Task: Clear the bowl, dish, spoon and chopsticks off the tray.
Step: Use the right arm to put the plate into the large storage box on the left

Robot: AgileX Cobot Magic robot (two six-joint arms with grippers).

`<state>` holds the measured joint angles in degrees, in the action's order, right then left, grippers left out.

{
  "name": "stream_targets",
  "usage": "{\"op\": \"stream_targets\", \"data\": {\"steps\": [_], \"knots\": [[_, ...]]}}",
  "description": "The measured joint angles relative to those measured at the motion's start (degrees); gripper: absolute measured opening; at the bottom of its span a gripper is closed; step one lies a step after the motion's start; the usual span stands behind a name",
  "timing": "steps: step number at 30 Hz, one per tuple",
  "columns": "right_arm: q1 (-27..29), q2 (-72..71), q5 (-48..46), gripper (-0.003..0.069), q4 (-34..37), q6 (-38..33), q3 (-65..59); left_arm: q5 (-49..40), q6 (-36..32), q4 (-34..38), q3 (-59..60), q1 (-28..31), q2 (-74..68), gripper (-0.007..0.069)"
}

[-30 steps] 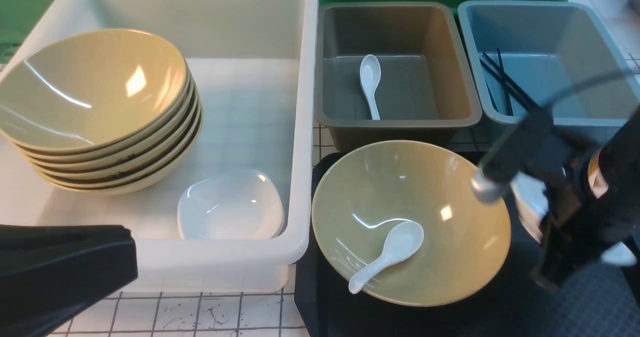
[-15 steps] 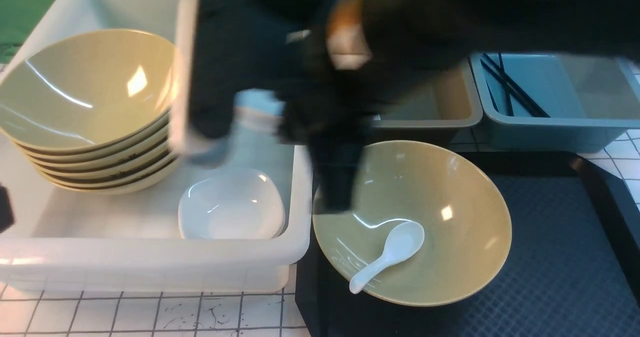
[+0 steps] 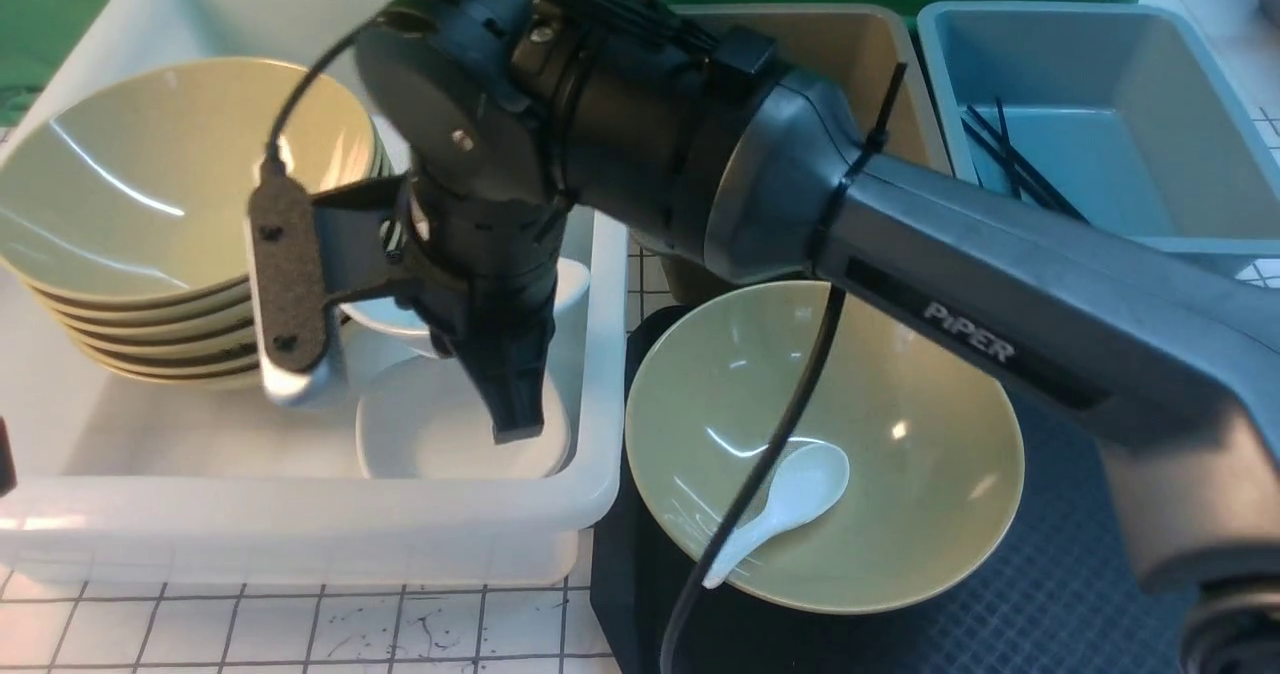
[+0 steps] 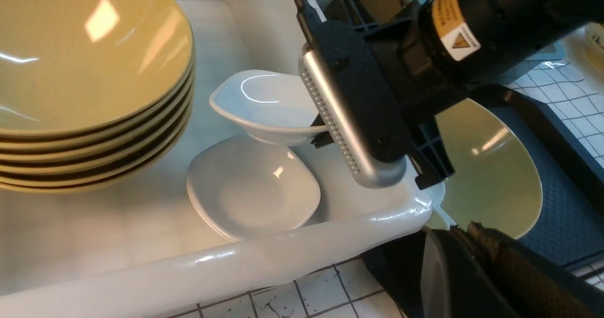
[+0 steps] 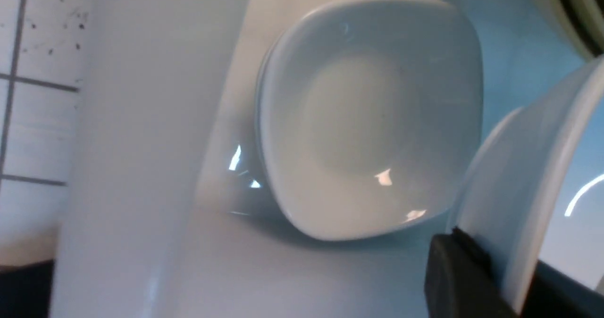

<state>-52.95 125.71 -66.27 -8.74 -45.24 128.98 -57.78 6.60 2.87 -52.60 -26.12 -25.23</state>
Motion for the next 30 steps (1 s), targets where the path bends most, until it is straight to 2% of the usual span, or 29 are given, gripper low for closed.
{"op": "stream_targets", "data": {"steps": [6,23,26,30], "knots": [[2.88,2.64,1.76,0.0051,5.90,-1.43,0.21,1.09,0.00,-0.04,0.00,0.00,0.00,-0.0001],[3.23,6.76,4.83,0.0068,7.45,0.19,0.21,2.88,0.05,0.64,0.00,0.00,0.00,-0.0001],[3.23,6.76,4.83,0.0115,7.45,1.01,0.21,2.88,0.05,0.64,0.00,0.00,0.00,-0.0001],[2.77,6.30,3.64,0.0312,7.39,3.12,1.00,2.94,0.05,0.64,0.00,0.00,0.00,-0.0001]]}}
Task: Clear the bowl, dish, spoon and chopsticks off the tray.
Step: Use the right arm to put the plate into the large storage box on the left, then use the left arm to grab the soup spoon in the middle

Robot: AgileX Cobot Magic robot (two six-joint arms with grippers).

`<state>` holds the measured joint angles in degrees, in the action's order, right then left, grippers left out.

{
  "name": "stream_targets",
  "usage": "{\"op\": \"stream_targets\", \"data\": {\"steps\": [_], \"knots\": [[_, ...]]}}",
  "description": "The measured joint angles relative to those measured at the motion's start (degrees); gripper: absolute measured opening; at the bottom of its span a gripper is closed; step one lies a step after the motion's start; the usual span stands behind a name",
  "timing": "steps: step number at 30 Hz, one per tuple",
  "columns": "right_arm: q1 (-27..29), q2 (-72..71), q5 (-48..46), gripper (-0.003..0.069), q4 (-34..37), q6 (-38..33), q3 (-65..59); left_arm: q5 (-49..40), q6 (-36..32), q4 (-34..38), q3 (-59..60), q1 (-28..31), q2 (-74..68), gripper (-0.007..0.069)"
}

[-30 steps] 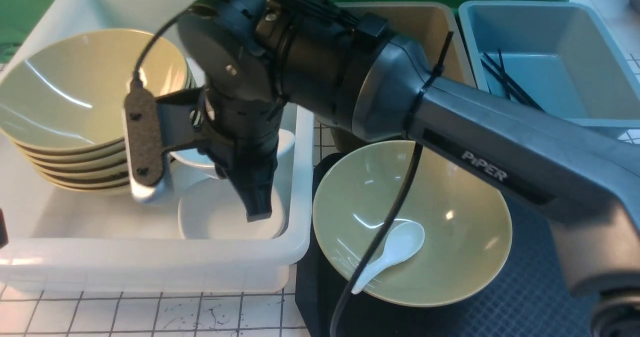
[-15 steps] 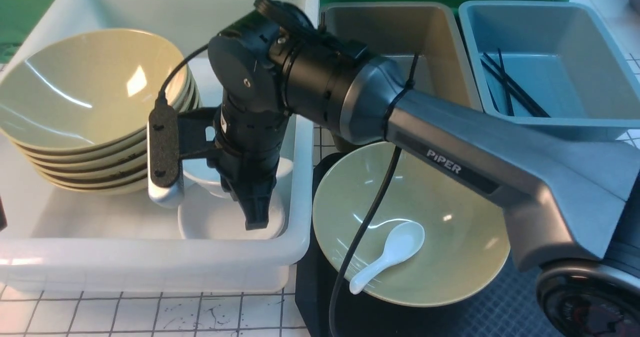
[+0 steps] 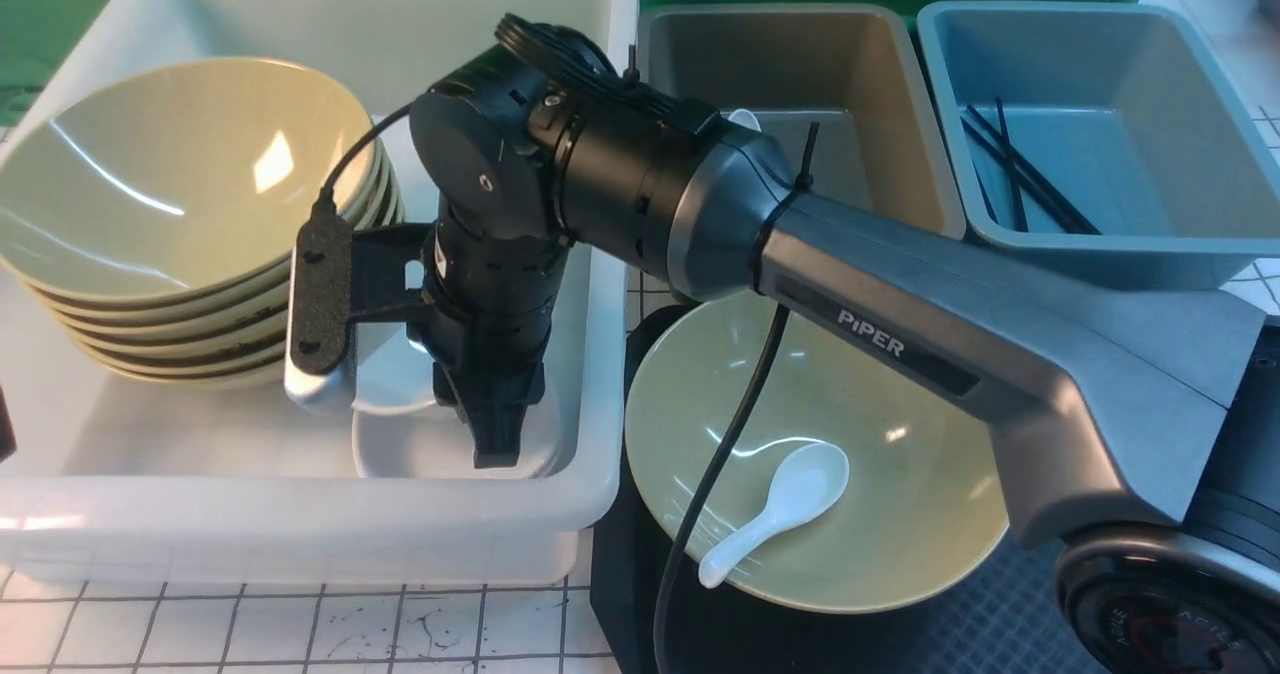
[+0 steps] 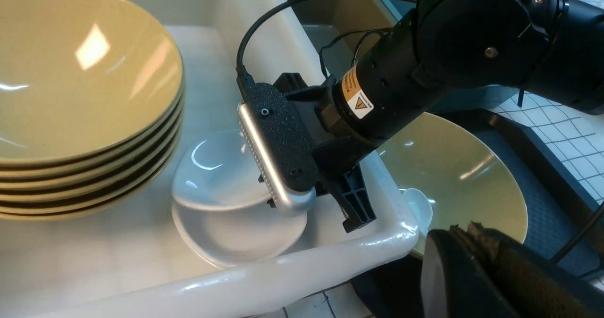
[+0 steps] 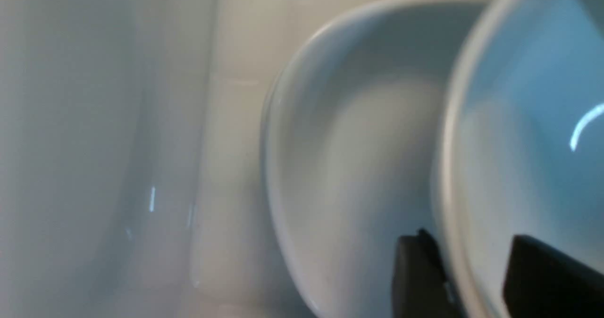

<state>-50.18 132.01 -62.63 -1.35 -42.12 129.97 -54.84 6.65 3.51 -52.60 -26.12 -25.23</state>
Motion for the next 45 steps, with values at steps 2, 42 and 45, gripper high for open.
{"op": "stream_targets", "data": {"steps": [2,42,45], "knots": [[-0.37,-0.76,-1.47,0.0420,0.13,0.22,0.90,0.40,0.00,0.00,0.00,0.00,0.00,-0.0001],[1.74,-109.29,-4.42,0.0029,-8.80,63.52,-76.76,-0.61,1.23,14.03,-13.83,-18.98,-49.67,-0.0001],[1.74,-111.78,-4.42,0.0032,-8.74,64.22,-78.02,-3.95,5.65,8.24,-18.67,-23.51,-56.02,-0.0001]]}}
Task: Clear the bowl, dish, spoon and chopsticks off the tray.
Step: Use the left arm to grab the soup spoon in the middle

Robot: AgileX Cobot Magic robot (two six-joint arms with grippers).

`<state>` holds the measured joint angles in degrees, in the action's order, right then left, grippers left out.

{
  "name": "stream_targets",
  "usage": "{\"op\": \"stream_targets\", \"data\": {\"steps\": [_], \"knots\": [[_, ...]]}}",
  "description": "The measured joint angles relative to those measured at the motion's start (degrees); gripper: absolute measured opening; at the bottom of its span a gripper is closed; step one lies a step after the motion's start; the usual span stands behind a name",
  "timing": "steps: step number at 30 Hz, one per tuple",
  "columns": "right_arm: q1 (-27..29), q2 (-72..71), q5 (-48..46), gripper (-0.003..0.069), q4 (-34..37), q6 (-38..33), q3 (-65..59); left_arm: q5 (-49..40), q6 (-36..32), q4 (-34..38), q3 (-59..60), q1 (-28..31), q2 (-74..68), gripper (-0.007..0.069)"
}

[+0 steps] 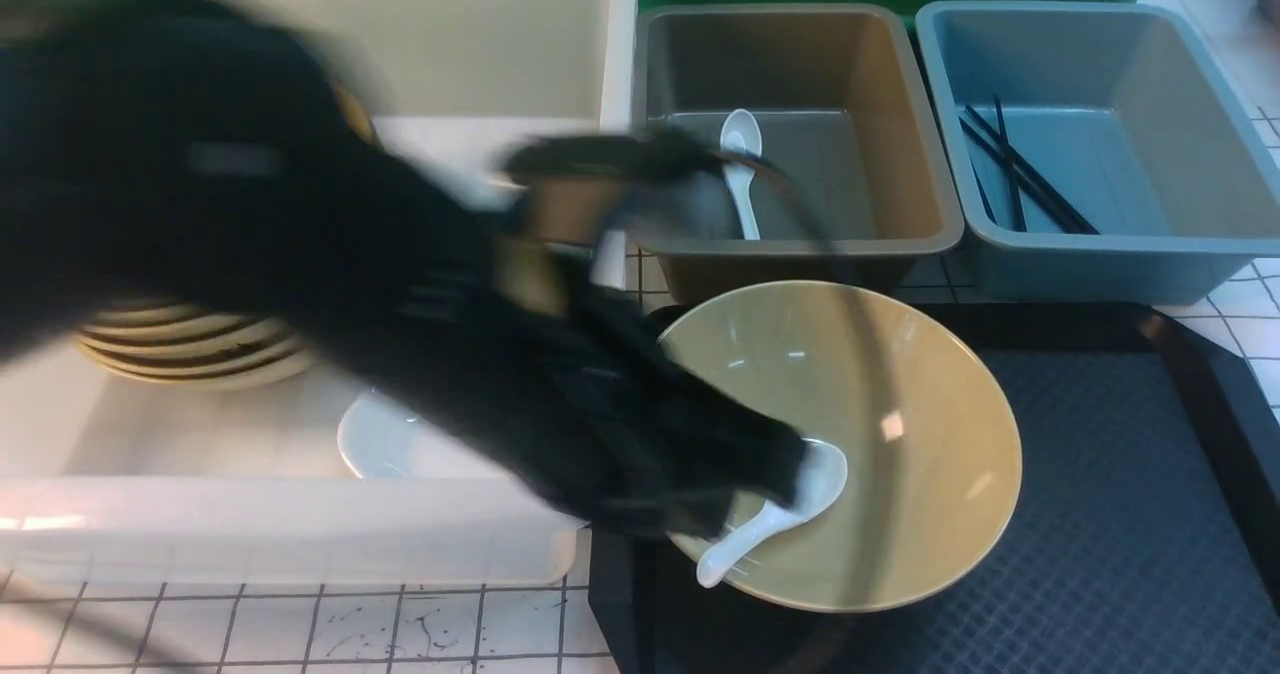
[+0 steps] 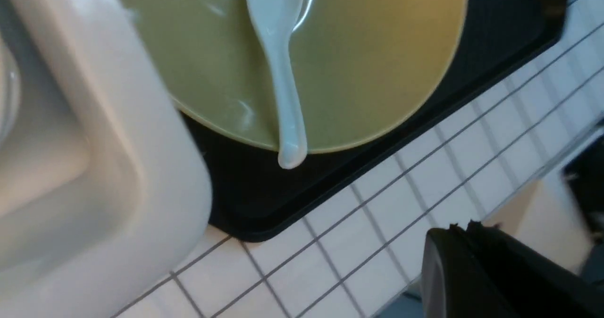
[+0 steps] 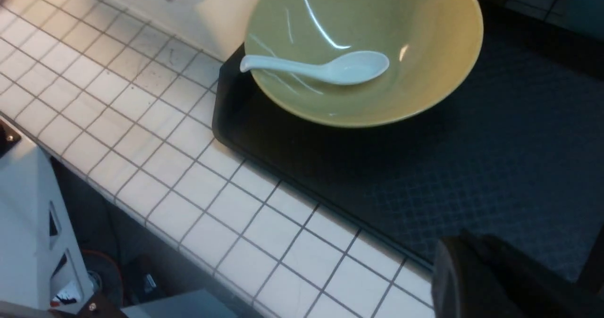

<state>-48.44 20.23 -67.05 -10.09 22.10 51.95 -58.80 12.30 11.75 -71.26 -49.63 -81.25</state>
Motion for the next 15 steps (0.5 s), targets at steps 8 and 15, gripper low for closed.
{"op": "stream_targets", "data": {"steps": [8,15], "knots": [[0.00,-0.62,0.00,0.0036,0.91,-1.96,-1.53,-3.94,1.75,-5.42,-11.07,-3.92,-15.04,0.0006],[0.00,-0.62,0.00,0.0038,1.07,-4.51,-1.53,-5.36,-0.28,-5.23,-15.76,-1.93,-21.56,0.0209]]}}
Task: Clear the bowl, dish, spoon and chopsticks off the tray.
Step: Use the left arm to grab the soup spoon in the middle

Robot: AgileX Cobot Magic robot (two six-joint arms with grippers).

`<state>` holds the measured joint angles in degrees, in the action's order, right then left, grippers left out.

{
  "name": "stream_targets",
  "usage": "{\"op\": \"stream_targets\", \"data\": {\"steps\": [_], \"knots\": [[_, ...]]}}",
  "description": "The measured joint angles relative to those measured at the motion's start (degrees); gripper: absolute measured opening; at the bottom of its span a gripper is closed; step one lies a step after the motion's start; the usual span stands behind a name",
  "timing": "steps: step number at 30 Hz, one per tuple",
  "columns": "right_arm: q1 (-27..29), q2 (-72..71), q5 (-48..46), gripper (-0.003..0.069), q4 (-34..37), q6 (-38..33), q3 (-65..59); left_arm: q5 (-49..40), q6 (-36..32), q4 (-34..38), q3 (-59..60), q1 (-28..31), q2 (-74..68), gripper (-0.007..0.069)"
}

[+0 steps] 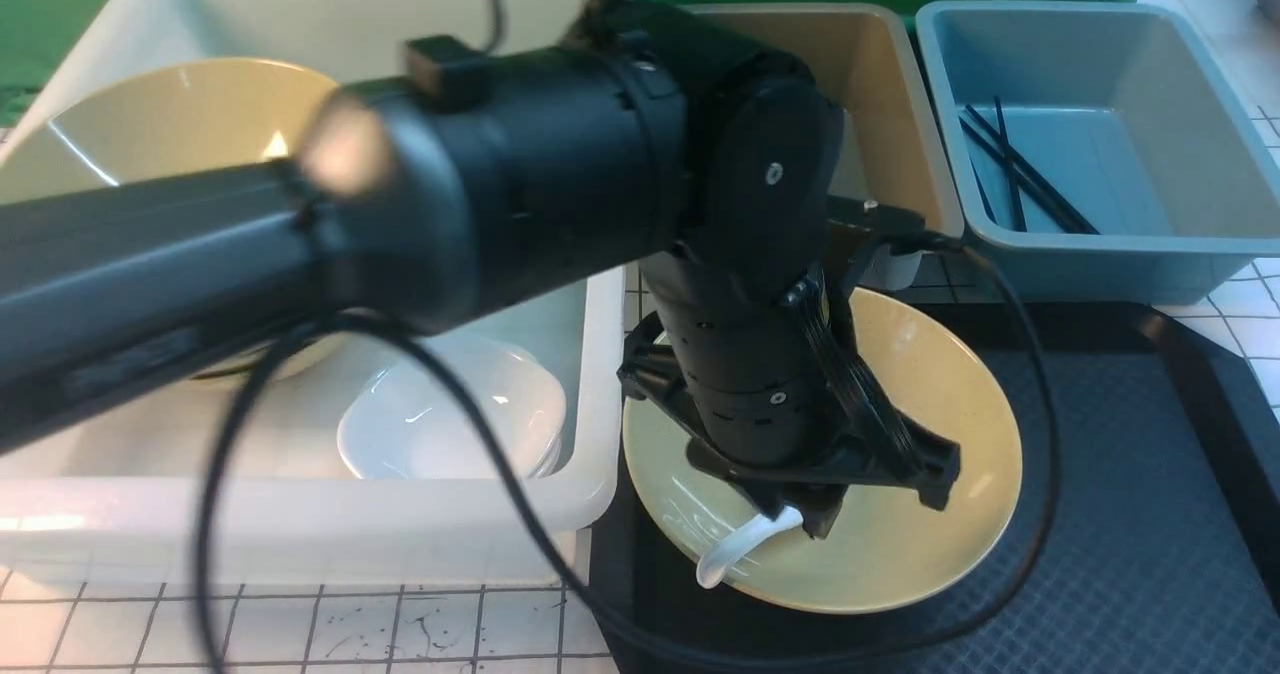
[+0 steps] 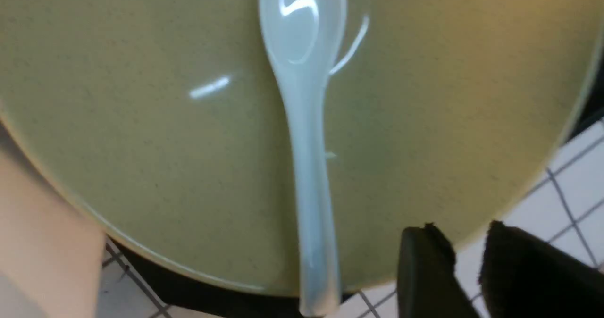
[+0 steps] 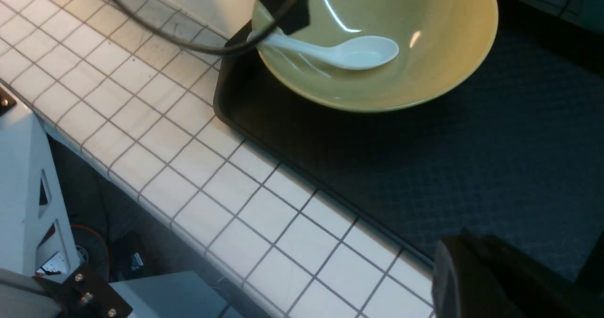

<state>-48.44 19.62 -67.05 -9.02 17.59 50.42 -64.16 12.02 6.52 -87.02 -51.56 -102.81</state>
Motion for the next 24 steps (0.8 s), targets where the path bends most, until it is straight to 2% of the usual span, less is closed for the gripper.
{"op": "stream_targets", "data": {"steps": [3,6,14,16,21,24], "knots": [[0.00,0.00,0.00,0.0037,0.00,-0.52,0.00,-1.28,-0.30,-0.58,-0.04,0.88,-2.74,0.0333],[0.00,0.00,0.00,0.0039,0.00,-0.97,0.00,-1.79,-0.94,-2.24,-0.04,1.00,-4.90,0.0405],[0.00,-0.13,-0.01,0.0046,0.02,-1.54,-0.07,-0.20,-4.54,-3.06,-0.45,1.00,-8.20,0.0409],[0.00,-0.13,-0.01,0.0046,0.07,-1.68,-0.07,-0.20,-5.46,-3.06,-0.45,1.00,-8.75,0.0384],[0.00,-0.13,-0.01,0.0046,0.07,-2.36,-0.07,-0.20,-9.24,-3.54,-0.45,1.00,-9.28,0.0267],[0.00,-0.13,-0.01,0.0046,0.07,-2.49,-0.07,-0.25,-10.03,-5.31,-0.53,0.88,-9.31,0.0133]]}}
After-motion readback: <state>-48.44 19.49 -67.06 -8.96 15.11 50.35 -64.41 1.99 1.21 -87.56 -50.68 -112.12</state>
